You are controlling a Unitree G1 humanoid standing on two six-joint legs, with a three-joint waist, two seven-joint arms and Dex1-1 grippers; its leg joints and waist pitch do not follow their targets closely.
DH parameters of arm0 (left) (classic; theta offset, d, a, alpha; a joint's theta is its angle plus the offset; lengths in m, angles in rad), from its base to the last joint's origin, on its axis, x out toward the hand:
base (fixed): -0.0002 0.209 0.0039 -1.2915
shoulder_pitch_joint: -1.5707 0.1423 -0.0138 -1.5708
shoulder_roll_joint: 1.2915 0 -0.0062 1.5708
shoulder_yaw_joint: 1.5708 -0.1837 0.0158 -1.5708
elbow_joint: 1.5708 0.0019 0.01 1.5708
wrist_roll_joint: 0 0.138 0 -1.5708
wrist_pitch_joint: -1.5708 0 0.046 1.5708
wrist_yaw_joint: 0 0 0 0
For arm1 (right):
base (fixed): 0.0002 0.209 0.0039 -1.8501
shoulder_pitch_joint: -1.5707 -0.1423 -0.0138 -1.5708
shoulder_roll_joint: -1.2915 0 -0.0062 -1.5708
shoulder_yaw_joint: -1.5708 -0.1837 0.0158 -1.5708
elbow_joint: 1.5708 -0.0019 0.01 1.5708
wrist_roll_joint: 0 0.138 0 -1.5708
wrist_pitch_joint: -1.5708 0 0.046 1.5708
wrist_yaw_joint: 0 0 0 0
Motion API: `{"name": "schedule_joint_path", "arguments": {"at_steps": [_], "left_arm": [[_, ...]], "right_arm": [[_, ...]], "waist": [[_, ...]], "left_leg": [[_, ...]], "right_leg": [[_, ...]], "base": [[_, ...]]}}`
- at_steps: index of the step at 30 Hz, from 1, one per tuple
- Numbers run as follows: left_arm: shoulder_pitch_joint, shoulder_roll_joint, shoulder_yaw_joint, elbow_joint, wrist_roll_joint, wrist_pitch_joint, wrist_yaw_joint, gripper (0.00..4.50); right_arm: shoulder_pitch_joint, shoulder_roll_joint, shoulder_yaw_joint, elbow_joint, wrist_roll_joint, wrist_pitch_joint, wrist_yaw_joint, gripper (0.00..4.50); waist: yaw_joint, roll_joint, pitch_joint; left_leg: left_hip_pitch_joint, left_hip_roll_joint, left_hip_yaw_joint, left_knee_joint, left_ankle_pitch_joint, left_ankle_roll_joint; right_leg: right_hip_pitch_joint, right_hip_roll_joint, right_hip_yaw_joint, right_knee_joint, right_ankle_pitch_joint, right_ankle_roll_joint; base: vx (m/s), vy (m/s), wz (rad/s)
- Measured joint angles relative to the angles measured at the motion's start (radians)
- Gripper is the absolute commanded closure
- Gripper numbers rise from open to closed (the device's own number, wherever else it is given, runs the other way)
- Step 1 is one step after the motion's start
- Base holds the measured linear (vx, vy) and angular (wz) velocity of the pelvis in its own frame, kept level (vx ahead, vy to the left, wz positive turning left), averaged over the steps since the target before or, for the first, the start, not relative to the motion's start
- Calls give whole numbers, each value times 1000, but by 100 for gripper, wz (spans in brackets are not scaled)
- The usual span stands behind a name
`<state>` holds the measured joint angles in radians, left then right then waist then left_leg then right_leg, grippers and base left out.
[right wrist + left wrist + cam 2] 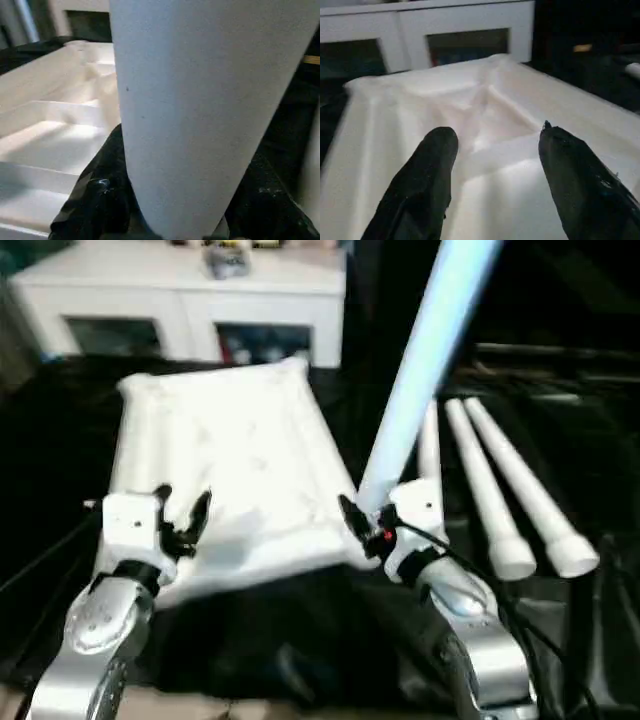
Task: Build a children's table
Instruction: Insert table leg to table base
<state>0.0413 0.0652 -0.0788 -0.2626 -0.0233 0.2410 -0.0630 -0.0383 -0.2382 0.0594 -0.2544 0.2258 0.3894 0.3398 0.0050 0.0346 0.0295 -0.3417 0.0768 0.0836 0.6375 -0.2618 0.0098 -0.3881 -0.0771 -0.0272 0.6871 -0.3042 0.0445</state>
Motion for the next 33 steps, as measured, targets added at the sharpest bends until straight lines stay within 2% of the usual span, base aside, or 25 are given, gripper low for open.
{"name": "schedule_joint_path", "arguments": {"at_steps": [1, 2, 3, 4, 5, 6, 7, 8, 10, 14, 15, 16, 17, 19, 20, 21, 27, 29, 30, 33], "left_arm": [[-11, -6, -2, 3, -2, -6, -1, 151], [-11, -30, -17, 9, -3, -9, -3, 151], [-13, -33, -42, 10, -8, -10, -21, 151], [-16, -32, -58, 10, -13, -11, -33, 151], [-19, -15, -65, 10, -21, -18, -61, 151], [-23, 8, -67, 13, -27, -24, -92, 151], [-31, 26, -73, 20, -35, -28, -122, 151], [-62, 62, -91, 52, -60, -30, -210, 151], [-85, 94, -127, 82, -89, -26, -315, 151], [-111, 114, -200, 118, -119, -4, -454, 151], [-131, 125, -224, 137, -120, 4, -493, 151], [-150, 135, -244, 158, -119, 12, -530, 151], [-164, 142, -262, 179, -119, 20, -560, 151], [-182, 146, -281, 208, -116, 22, -591, 151], [-224, 143, -301, 263, -102, 25, -613, 151], [-248, 142, -310, 293, -93, 26, -622, 151], [-349, 150, -339, 427, -51, 37, -667, 151], [-373, 157, -342, 456, -40, 40, -671, 151], [-381, 157, -342, 464, -39, 42, -672, 181], [-397, 157, -342, 479, -41, 54, -681, 188]], "right_arm": [[1, -3, -6, 0, 0, -1, 0, 257], [12, -13, -26, 6, -1, 0, -1, 257], [12, -19, -36, 8, -1, 0, 0, 257], [11, -22, -48, 7, -1, 0, 0, 257], [9, -23, -57, 7, 0, 0, 0, 257], [9, -23, -62, 7, 6, 0, 5, 257], [10, -21, -58, 6, 14, 1, 13, 257], [19, -35, -60, -3, 47, 16, 43, 257], [30, -55, -67, -19, 93, 43, 84, 257], [47, -72, -94, -23, 142, 71, 121, 257], [47, -85, -102, -23, 151, 75, 127, 257], [49, -93, -115, -25, 158, 78, 129, 257], [48, -98, -132, -25, 161, 80, 130, 257], [54, -103, -147, -25, 163, 83, 131, 257], [53, -121, -154, -25, 164, 97, 135, 257], [50, -128, -157, -25, 165, 108, 139, 257], [50, -176, -170, -29, 173, 119, 169, 257], [53, -181, -170, -34, 173, 111, 175, 257], [54, -181, -170, -39, 173, 111, 180, 257], [54, -182, -170, -49, 173, 111, 193, 257]], "waist": [[-2, -20, 3], [4, -23, 5], [12, -20, 3], [20, -17, 2], [29, -4, -3], [31, 2, -5], [33, 3, -5], [45, 6, -5], [56, 15, -2], [49, 30, 6], [46, 31, 9], [43, 37, 10], [33, 41, 12], [25, 44, 11], [24, 54, 12], [21, 57, 12], [-1, 68, 10], [-3, 72, 9], [-3, 73, 8], [-2, 76, 7]], "left_leg": [[1, -14, 8, 2, -5, 0], [-2, -7, 9, 13, -21, 32], [-9, -7, 3, 23, -27, 47], [-15, -3, -2, 22, -24, 42], [-19, 13, -4, 9, 1, -18], [-23, 20, -3, 11, 7, -41], [-27, 23, -3, 11, 9, -44], [-30, 27, -1, 12, 11, -46], [-31, 28, 5, 14, 10, -44], [-21, 31, 23, 10, 7, -38], [-19, 32, 31, 9, 7, -38], [-16, 33, 37, 5, 7, -38], [-15, 34, 44, 4, 8, -38], [-16, 37, 48, 2, 10, -36], [-16, 38, 48, 2, 13, -35], [-16, 38, 49, 2, 13, -35], [-23, 43, 50, -1, 15, -36], [-25, 44, 50, -1, 20, -32], [-26, 45, 50, -2, 22, -29], [-27, 45, 51, -2, 25, -24]], "right_leg": [[0, -11, 18, -22, 65, -6], [6, -5, 21, -25, 54, -6], [8, -2, 21, -31, 53, -18], [9, 2, 20, -31, 57, -19], [9, 12, 13, -26, 58, -19], [8, 16, 13, -27, 58, -19], [7, 18, 13, -31, 61, -18], [5, 20, 12, -41, 68, -19], [9, 17, 14, -47, 67, -24], [24, 8, 14, -56, 73, -30], [25, 4, 15, -56, 73, -29], [26, 1, 15, -57, 73, -29], [27, -1, 16, -57, 73, -29], [27, -2, 16, -57, 74, -29], [27, -2, 15, -57, 75, -28], [26, -2, 15, -58, 76, -24], [22, 0, 12, -57, 79, -22], [20, 1, 11, -58, 78, -22], [20, 1, 11, -58, 77, -23], [20, 1, 10, -63, 77, -23]], "base": [[56, -88, 5], [56, -88, 5], [61, -76, -2], [78, -39, -6], [78, -39, -6], [0, 0, 0], [0, 0, 0], [0, 0, 0], [0, 0, 0], [-44, 36, 5], [-59, 22, 7], [0, 0, 0], [-53, 17, 7], [-27, 3, 1], [0, 0, 0], [0, 0, 0], [0, 0, 0], [0, 0, 0], [0, 0, 0], [0, 0, 0]]}}
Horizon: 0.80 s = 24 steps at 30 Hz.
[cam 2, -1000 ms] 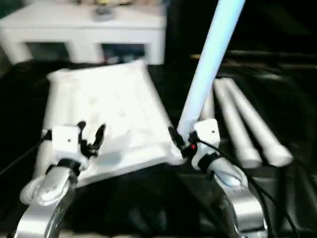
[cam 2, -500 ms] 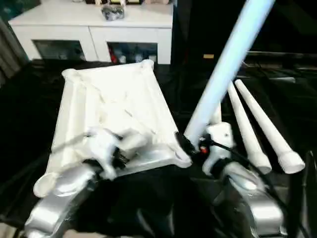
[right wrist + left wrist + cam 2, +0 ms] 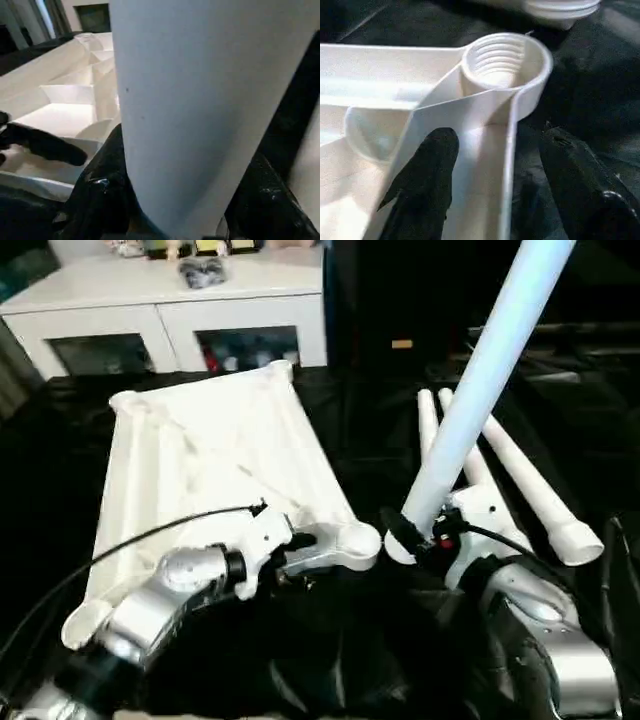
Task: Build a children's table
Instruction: Insert table leg to table base
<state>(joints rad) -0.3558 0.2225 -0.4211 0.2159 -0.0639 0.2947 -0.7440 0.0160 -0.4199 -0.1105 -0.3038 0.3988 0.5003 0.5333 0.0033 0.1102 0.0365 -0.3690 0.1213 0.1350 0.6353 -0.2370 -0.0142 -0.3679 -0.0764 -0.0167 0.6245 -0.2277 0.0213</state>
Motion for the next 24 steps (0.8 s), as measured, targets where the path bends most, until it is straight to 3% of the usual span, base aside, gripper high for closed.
{"name": "schedule_joint_path", "arguments": {"at_steps": [13, 24], "left_arm": [[-1, 75, 32, -47, -30, 124, -58, 281], [16, 110, 28, -102, -41, 165, -101, 378]], "right_arm": [[-1, -29, 3, -8, 4, 0, 43, 257], [-23, -31, 41, 2, 1, -1, 65, 257]], "waist": [[-1, 2, 1], [-1, -5, 6]], "left_leg": [[1, 4, 8, -2, -3, -5], [1, 5, 11, -8, 0, 0]], "right_leg": [[0, -1, 0, 0, 0, 0], [0, -1, 0, -8, 0, -1]], "base": [[0, 0, 0], [0, 0, 0]]}}
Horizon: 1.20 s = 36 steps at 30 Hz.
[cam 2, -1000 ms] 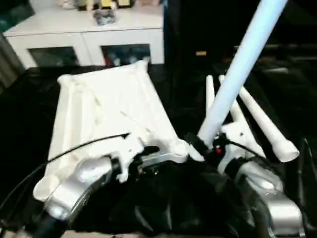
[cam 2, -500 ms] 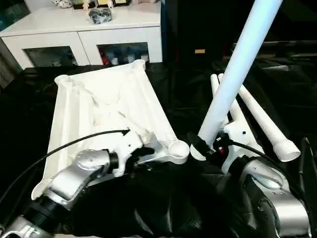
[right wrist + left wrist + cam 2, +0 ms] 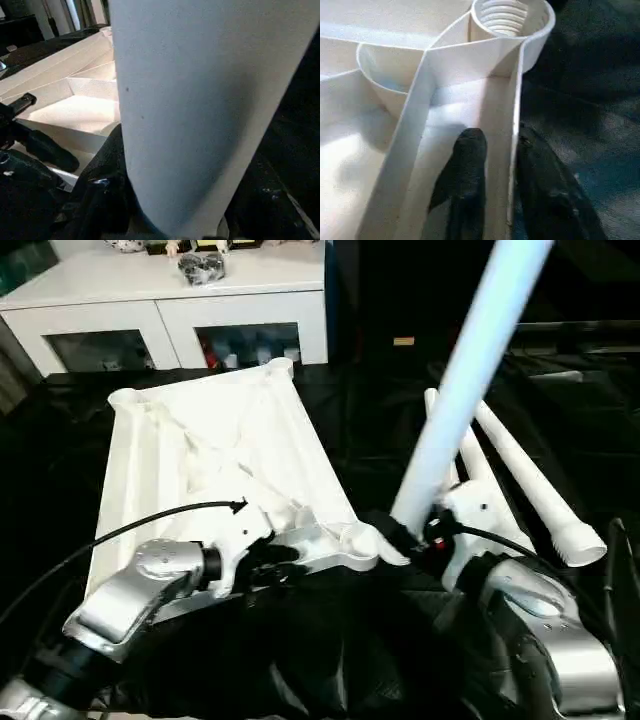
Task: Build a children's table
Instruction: Insert table leg to table base
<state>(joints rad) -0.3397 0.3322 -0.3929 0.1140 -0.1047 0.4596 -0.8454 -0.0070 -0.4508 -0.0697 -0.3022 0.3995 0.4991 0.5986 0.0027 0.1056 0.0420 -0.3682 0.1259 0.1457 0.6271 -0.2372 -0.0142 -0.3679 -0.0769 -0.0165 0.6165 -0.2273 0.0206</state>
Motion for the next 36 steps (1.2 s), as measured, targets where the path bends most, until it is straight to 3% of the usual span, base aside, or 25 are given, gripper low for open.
{"name": "schedule_joint_path", "arguments": {"at_steps": [6, 13, 18, 22, 24, 36], "left_arm": [[-1, 16, -15, -12, 1, -1, -17, 417], [-8, 23, -17, -20, 1, 6, -43, 450], [3, 52, -15, -36, -10, -16, -74, 450], [36, 86, -13, -70, -17, -44, -110, 450], [44, 92, -13, -81, -18, -47, -115, 450], [64, 117, -8, -88, -13, -69, -125, 450]], "right_arm": [[-37, 0, 8, 14, 0, 0, 20, 257], [-85, -16, 60, 53, 0, 4, 76, 257], [-164, -29, 120, 142, -9, 14, 142, 257], [-204, -27, 151, 198, -23, -5, 176, 257], [-214, -24, 163, 207, -27, -12, 187, 257], [-233, -3, 204, 250, -26, -35, 237, 257]], "waist": [[1, 0, 0], [-1, 0, 0], [-3, -5, 4], [7, -9, 4], [13, -9, 4], [16, -23, 1]], "left_leg": [[0, 0, 0, -2, 0, 0], [0, 0, 1, -3, 0, 0], [0, 1, 1, -3, 0, 1], [-4, 1, 2, -3, 1, 2], [-6, 1, 2, -2, 1, 2], [-2, 4, 9, -1, 2, 3]], "right_leg": [[0, 0, 0, -2, 0, 0], [-1, 0, 0, -3, 0, 0], [-3, 0, 0, -3, 0, 0], [-9, 0, -1, -2, 0, -1], [-11, 0, -1, -1, 0, -1], [-12, 0, 1, 6, 0, -1]], "base": [[0, 0, 0], [0, 0, 0], [0, 0, 0], [0, 0, 0], [0, 0, 0], [0, 0, 0]]}}
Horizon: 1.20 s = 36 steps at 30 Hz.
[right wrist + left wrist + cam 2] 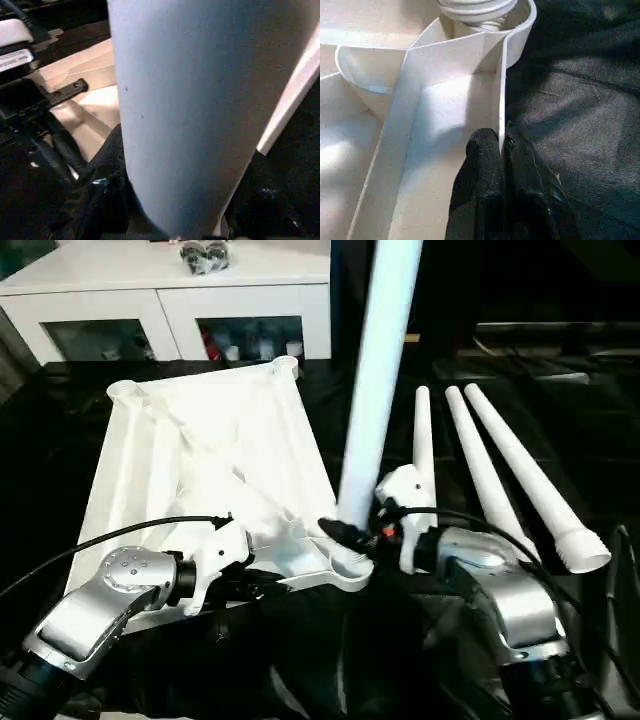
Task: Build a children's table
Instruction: Insert table leg to table base
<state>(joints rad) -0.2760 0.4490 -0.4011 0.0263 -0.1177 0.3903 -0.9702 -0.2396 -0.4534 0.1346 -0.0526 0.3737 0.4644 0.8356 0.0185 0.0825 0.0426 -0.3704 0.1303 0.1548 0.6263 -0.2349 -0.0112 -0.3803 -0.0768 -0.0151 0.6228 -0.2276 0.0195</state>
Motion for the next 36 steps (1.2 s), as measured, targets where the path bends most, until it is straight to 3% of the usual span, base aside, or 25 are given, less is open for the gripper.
{"name": "schedule_joint_path", "arguments": {"at_steps": [25, 36], "left_arm": [[-6, -3, 3, 38, 4, -45, -13, 450], [-11, -8, 11, 60, 4, -45, -15, 450]], "right_arm": [[8, -36, 16, 14, -17, -23, 40, 257], [50, 43, -41, 96, 17, -109, 13, 257]], "waist": [[1, 0, -1], [-3, 1, -3]], "left_leg": [[2, 2, 2, 0, 3, -6], [3, 3, 2, 0, 2, -7]], "right_leg": [[0, 0, 0, 5, 1, -2], [3, 0, 0, 5, 2, -3]], "base": [[0, 0, 0], [0, 0, 0]]}}
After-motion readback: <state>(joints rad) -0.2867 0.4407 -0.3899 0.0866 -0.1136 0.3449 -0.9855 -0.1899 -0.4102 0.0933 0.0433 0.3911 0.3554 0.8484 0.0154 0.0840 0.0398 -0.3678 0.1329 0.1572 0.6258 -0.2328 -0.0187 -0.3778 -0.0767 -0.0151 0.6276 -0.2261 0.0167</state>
